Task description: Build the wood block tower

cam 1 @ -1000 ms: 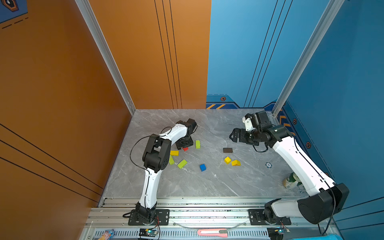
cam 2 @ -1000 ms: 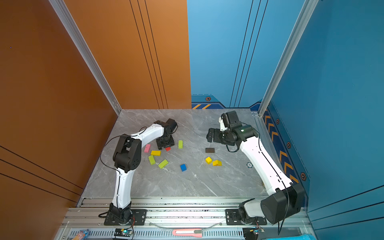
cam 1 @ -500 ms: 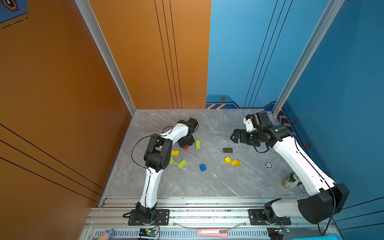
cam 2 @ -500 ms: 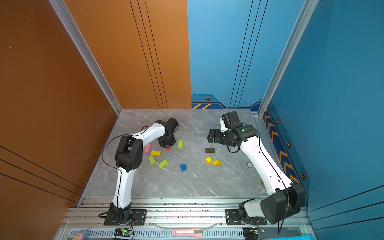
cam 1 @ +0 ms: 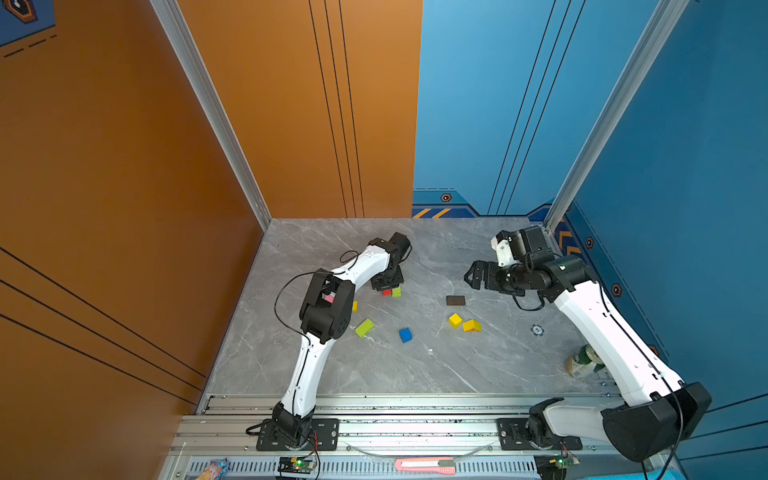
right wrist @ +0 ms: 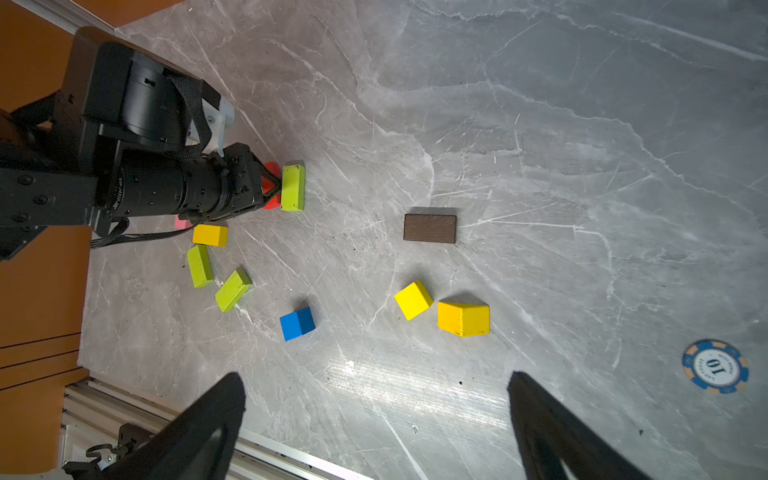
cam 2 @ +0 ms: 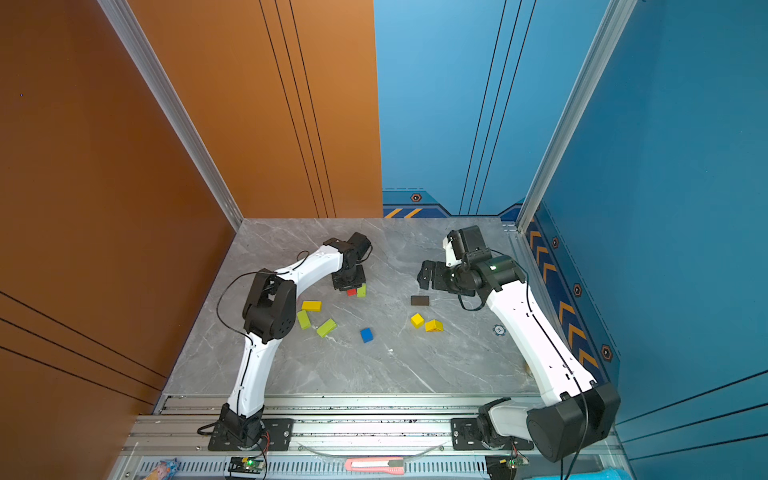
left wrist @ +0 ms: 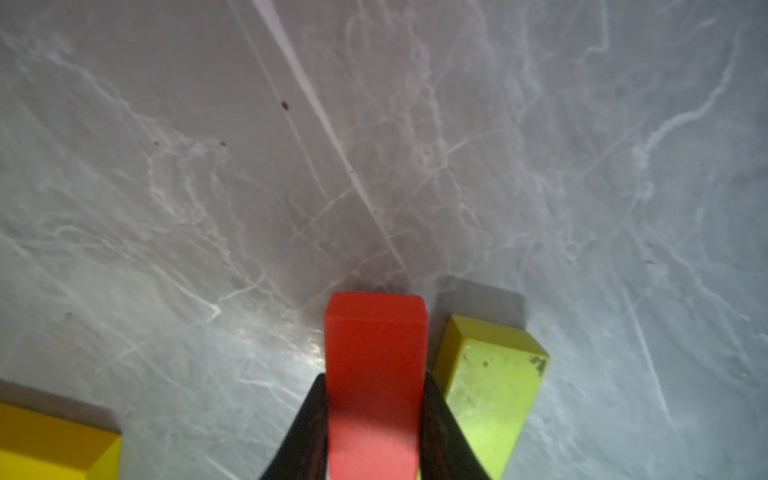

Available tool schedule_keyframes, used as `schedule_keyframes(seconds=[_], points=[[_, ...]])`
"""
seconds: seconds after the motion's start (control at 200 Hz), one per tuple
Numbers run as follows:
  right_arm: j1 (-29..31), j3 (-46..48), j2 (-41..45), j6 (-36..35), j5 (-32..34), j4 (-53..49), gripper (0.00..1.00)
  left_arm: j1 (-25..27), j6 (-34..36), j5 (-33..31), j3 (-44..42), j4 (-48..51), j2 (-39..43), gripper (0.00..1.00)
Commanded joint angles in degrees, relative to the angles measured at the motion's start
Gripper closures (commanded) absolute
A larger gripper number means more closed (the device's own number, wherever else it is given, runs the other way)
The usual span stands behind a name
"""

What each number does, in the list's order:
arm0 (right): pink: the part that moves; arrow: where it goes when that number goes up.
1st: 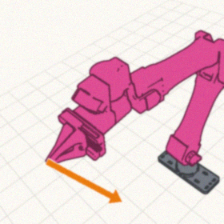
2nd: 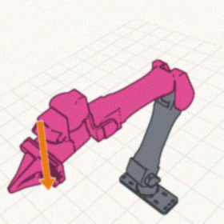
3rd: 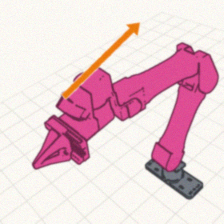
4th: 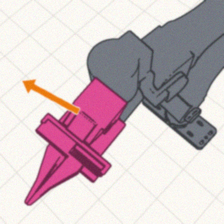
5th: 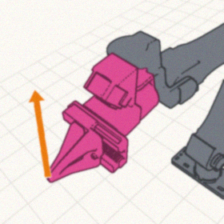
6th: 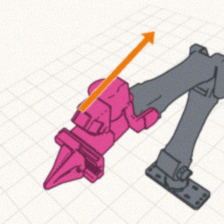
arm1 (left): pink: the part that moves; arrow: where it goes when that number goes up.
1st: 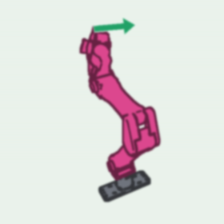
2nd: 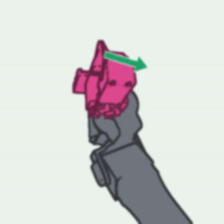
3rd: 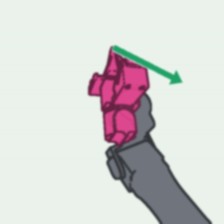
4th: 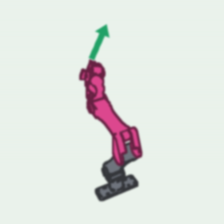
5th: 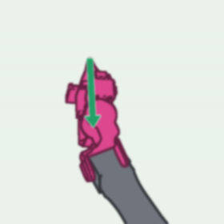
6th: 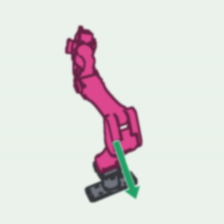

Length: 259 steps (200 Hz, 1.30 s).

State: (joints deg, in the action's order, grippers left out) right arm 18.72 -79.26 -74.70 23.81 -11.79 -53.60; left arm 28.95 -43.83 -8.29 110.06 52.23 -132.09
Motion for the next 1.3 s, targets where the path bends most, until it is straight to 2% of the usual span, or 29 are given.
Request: schedule_keyframes(seconds=[0.0, 0.215, 0.43, 0.696, 0.826, 0.921, 0.991, 1.226, 1.241, 1.291], points=[[-0.35, 1.29, 1.81, 0.19, 1.3, -1.51, 0.0, 0.05, 2.32, 0.65, 1.37, 1.24, -1.54, 0.74], [-0.44, 1.73, 2.5, 0.45, 1.76, -1.85, 0.0, 0.02, 4.0, 1.0, 1.39, 1.23, -1.44, 0.7], [-0.4, 1.77, 2.61, 0.81, 1.77, -1.85, 0.0, 0.14, 5.34, 0.47, 1.98, 1.21, -0.56, 0.45], [-0.39, 2.38, 2.9, 1.02, 2.56, -1.87, 0.0, 0.54, 3.82, 0.29, 0.77, 1.27, 3.84, 0.41], [-0.43, 2.62, 3.1, 1.2, 2.87, -1.77, 0.0, 1.47, 3.88, 0.08, 1.95, 1.77, 4.5, 0.3], [-0.3, 2.69, 3.22, 1.24, 2.97, -1.78, 0.0, 2.93, 4.79, -3.53, 6.89, 7.02, 2.01, 0.23], [-0.33, 2.77, 3.24, 1.37, 2.98, -1.85, 0.0, 3.46, 4.89, -3.61, 9.74, 9.26, 0.31, 0.18], [-0.25, 2.92, 3.75, 1.33, 3.3, -2.21, 0.0, 3.87, 3.73, -2.43, 9.78, 9.39, -0.97, 0.15], [-0.2, 2.96, 3.74, 1.32, 3.37, -2.32, 0.0, 3.84, 3.75, -2.51, 9.75, 9.48, -1.02, 0.11], [-0.25, 2.9, 3.74, 1.24, 3.46, -2.39, 0.0, 3.95, 3.96, -2.97, 9.97, 10.27, -1.25, 0.1]])
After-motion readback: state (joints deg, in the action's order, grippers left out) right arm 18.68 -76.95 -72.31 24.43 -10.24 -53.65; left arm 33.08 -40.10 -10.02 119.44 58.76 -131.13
